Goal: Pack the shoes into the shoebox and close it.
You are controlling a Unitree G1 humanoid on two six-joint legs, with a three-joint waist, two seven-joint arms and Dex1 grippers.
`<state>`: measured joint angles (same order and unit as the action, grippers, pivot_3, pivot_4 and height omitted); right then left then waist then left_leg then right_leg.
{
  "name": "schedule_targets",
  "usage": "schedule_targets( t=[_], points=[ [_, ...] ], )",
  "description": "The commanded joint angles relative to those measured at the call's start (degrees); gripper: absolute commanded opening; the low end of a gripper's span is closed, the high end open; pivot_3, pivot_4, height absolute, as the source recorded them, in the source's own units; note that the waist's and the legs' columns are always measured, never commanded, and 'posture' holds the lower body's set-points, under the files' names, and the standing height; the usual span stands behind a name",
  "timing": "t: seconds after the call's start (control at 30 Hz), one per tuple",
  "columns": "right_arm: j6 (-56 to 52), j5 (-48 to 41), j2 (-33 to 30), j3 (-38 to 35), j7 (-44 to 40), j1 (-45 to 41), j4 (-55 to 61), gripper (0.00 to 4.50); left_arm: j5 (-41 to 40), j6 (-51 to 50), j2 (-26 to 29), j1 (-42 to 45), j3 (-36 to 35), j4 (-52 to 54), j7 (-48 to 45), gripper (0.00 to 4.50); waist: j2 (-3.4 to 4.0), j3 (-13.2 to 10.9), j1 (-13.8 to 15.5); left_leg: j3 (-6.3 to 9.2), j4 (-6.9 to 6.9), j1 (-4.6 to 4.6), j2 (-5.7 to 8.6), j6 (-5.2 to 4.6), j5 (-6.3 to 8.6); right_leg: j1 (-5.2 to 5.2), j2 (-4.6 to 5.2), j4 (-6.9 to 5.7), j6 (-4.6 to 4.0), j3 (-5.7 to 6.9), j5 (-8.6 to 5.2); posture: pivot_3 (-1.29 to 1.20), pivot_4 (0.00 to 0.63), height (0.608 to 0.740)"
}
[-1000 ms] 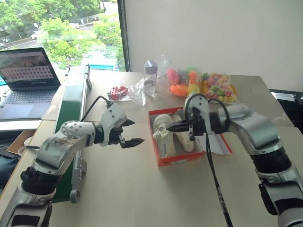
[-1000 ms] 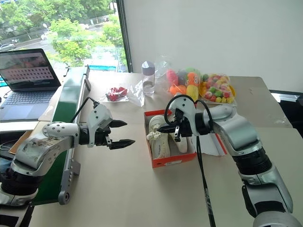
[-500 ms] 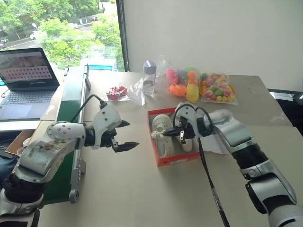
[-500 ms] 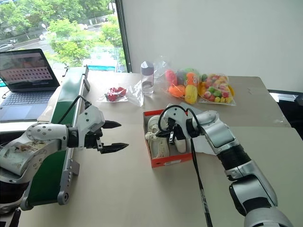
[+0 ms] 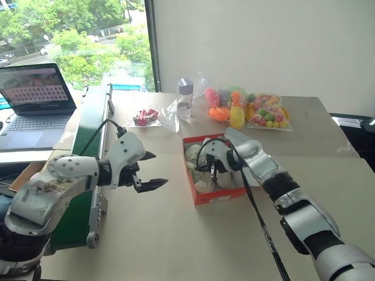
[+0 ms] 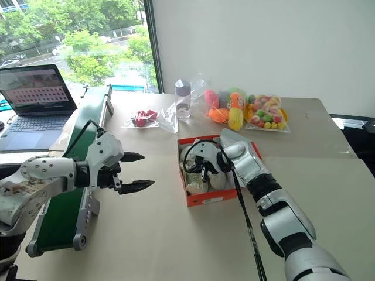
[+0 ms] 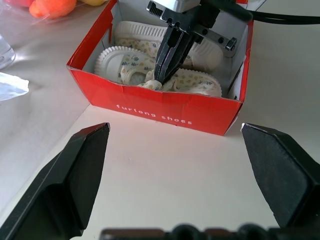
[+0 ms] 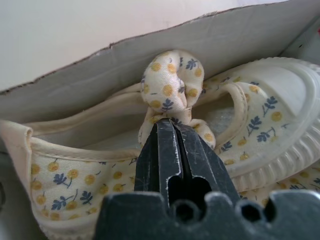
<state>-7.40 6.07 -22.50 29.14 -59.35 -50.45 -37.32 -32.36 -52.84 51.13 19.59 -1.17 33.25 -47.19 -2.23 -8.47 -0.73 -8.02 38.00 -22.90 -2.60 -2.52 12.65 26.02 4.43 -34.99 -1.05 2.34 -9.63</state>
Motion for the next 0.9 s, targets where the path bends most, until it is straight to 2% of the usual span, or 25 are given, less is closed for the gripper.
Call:
schedule_targets(
  t=[0.03,0.17,0.3,0.43,0.57,0.67,0.77,0.9],
  points=[
    [1.71,8.20,-1.74,2.98,5.44,1.98,-4.57,0.07,-0.88,0.34,0.17,0.94,-0.39,1.66,-0.03,4.50,-0.05,0.03,0.12,0.02,0.00,0.08,-0.01,0.03,-0.03,-0.09,0.00,0.00,-0.01,0.01,-0.01,0.00,0.150,0.740],
    [-1.25,7.43,-3.07,0.28,5.57,3.11,2.95,0.07,-0.50,1.46,0.48,2.10,1.82,0.50,-1.72,4.50,-0.05,0.03,0.59,0.03,0.00,0.17,-0.01,0.04,-0.04,0.00,0.06,0.09,-0.02,0.00,-0.02,0.00,0.150,0.740],
    [-14.28,-1.01,-5.37,-7.39,0.35,5.30,18.97,0.07,0.38,2.98,1.25,4.00,4.79,-1.57,-5.11,4.50,-0.02,0.01,1.42,0.01,0.00,-0.15,0.00,0.04,-0.05,0.10,0.10,0.02,-0.02,-0.01,-0.01,0.00,0.150,0.740],
    [-38.88,-15.96,-8.21,-18.96,-3.90,5.50,39.57,0.07,1.94,5.24,1.34,7.46,8.16,-5.06,-8.83,4.50,0.06,-0.05,1.40,0.06,-0.01,-0.59,-0.06,0.09,-0.18,0.44,-0.02,-0.08,-0.23,0.02,-0.01,0.00,0.150,0.740],
    [-60.66,-30.03,-16.97,-31.76,-6.58,2.57,56.44,0.07,3.57,7.79,1.35,11.72,11.57,-9.54,-13.62,4.50,0.09,-0.06,1.22,0.10,-0.03,-1.19,-0.15,-0.41,-0.20,1.02,-0.25,-0.21,-0.33,0.10,0.09,0.00,0.150,0.740],
    [-70.76,-37.61,-21.82,-39.36,-6.23,3.77,63.58,0.07,4.61,9.57,0.79,14.27,13.55,-12.26,-16.54,4.50,0.08,-0.06,1.49,0.20,-0.03,-1.34,-0.15,-0.41,-0.04,1.08,-0.29,-0.10,-0.33,0.35,-0.11,0.00,0.150,0.740],
    [-79.61,-41.57,-22.58,-46.93,-2.96,8.64,68.96,0.07,5.78,11.42,-0.06,16.45,15.06,-14.94,-19.02,4.50,0.00,-0.05,1.44,0.27,-0.01,-1.28,-0.13,-0.48,0.21,0.92,-0.23,-0.03,-0.23,0.42,-0.24,0.00,0.150,0.740],
    [-85.05,-44.28,-23.95,-61.26,-0.05,34.11,80.78,0.07,8.40,15.35,-2.73,20.95,18.67,-20.79,-23.55,4.50,-0.09,-0.08,2.69,0.45,0.15,-1.29,0.03,-0.60,0.27,0.65,-0.01,0.01,0.04,0.51,-0.39,0.00,0.150,0.740]
  ],
)
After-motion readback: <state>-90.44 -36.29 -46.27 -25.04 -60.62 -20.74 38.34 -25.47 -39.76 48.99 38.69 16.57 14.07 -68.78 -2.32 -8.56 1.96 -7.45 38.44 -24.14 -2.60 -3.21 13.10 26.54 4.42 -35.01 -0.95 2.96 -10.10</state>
